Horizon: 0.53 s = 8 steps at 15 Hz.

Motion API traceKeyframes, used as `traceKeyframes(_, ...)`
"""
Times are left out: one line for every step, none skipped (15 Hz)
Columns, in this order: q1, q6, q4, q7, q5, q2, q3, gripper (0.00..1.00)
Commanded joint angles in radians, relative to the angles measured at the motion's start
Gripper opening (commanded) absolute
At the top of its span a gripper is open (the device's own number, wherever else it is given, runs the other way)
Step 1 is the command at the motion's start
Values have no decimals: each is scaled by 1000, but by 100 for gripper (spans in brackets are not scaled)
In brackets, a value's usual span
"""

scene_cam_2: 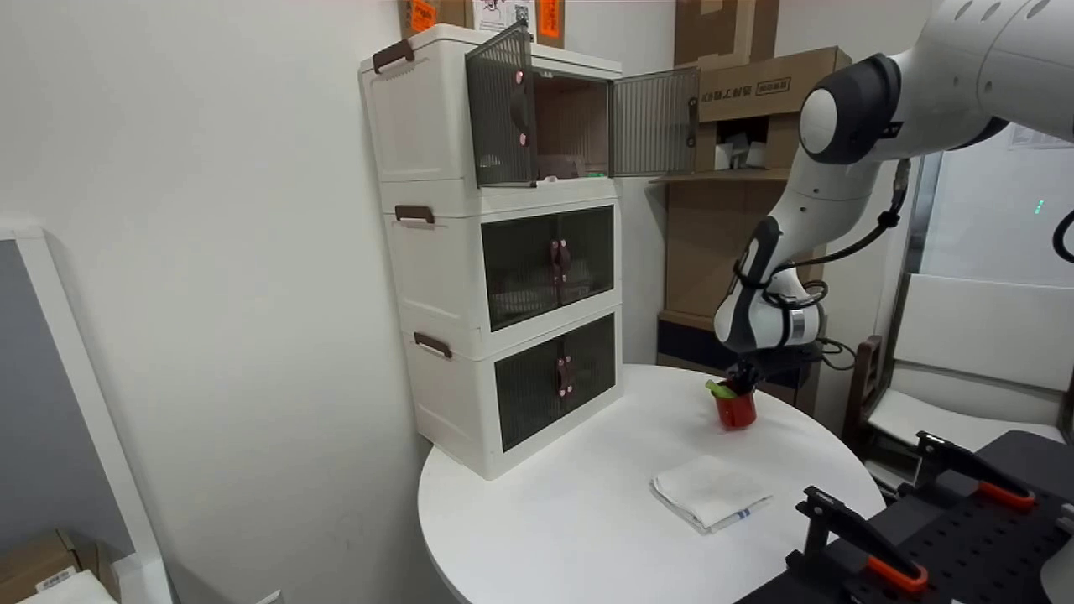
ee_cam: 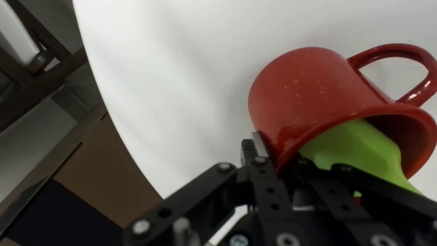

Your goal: Remove the red mug from the topmost cabinet.

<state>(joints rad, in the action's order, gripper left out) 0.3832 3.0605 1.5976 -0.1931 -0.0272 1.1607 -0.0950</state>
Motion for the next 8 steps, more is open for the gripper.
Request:
traceKeyframes(24,-19,-78,-13,42,50,26,2)
traceKeyframes(27,-21,-85,-14,44,57,32,32)
traceKeyframes(31,-20,-93,-13,45,59,37,34)
traceKeyframes(37,-25,-98,-16,45,58,44,39)
traceKeyframes(45,-28,-100,-23,48,56,53,47)
traceKeyframes(33,-24,-86,-15,44,39,56,54)
traceKeyframes(46,-28,-90,-24,46,36,72,62)
traceKeyframes(58,-31,-86,-31,46,24,87,68)
